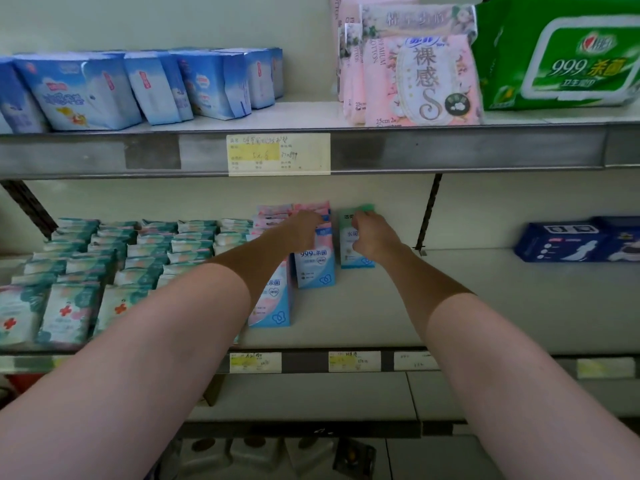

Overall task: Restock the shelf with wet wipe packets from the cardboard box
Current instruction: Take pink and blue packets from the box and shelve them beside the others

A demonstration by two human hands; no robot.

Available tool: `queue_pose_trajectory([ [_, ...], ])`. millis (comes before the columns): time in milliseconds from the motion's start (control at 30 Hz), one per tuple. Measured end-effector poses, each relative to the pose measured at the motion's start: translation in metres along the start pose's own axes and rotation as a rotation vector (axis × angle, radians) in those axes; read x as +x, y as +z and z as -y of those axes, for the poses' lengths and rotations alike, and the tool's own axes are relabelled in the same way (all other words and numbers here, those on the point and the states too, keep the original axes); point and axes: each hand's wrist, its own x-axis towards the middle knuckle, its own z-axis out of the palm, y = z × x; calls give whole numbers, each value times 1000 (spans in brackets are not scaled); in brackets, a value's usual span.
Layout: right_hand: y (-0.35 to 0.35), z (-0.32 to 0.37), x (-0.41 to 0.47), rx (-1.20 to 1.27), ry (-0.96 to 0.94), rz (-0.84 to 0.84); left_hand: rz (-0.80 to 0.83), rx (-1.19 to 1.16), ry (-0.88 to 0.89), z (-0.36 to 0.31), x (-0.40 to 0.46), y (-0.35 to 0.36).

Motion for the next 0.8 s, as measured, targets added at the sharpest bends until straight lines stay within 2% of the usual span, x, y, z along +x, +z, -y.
queue_pose_trajectory([
  [167,9,-5,-5,9,11,24,-127,52,-54,-4,1,1],
  [300,15,-2,-8,33,8,24,-256,177,-17,-4,4,0],
  [467,14,10,-11,43,33,36,-289,205,19,-2,-7,-6],
  [800,10,67,-50,-12,30,-17,-306,196,-18,21,-74,-16],
])
